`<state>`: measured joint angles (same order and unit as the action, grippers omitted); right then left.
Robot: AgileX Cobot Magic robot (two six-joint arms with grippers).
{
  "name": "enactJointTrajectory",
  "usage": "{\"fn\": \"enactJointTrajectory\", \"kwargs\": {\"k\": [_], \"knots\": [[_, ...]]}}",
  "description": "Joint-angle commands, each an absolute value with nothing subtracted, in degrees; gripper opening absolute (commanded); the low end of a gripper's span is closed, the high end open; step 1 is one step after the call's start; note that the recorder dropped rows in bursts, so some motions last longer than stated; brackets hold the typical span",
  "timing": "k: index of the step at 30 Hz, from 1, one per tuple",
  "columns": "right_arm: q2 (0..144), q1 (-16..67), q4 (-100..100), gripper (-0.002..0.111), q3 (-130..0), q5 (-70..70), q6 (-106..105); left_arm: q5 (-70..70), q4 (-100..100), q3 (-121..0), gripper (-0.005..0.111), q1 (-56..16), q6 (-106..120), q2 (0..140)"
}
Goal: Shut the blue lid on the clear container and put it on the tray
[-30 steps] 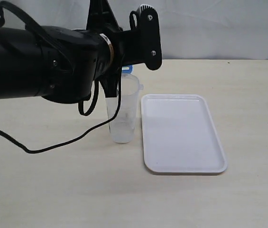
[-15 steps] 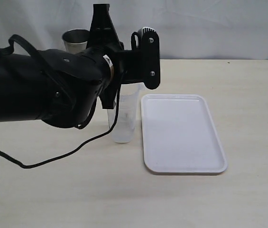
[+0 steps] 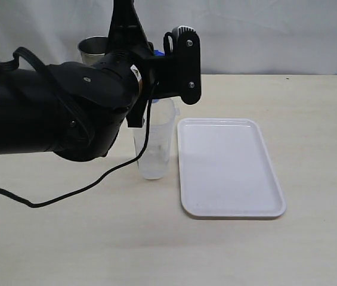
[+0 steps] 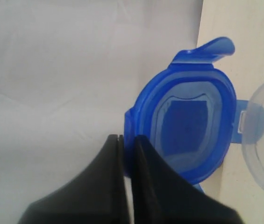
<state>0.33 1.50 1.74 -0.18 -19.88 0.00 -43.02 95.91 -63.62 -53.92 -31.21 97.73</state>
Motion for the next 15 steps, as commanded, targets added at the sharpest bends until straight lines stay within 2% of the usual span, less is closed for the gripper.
{"fn": "enactJointTrajectory", "kwargs": {"k": [1, 15], "knots": [[0.00, 1.49, 1.65, 0.005, 0.00, -19.69, 0.00, -43.24, 96.45, -63.43, 0.000, -54.03, -33.04, 97.15], [0.00, 1.49, 1.65, 0.005, 0.00, -19.69, 0.00, -40.35, 92.49, -63.43, 0.000, -54.03, -34.41, 97.26]]}}
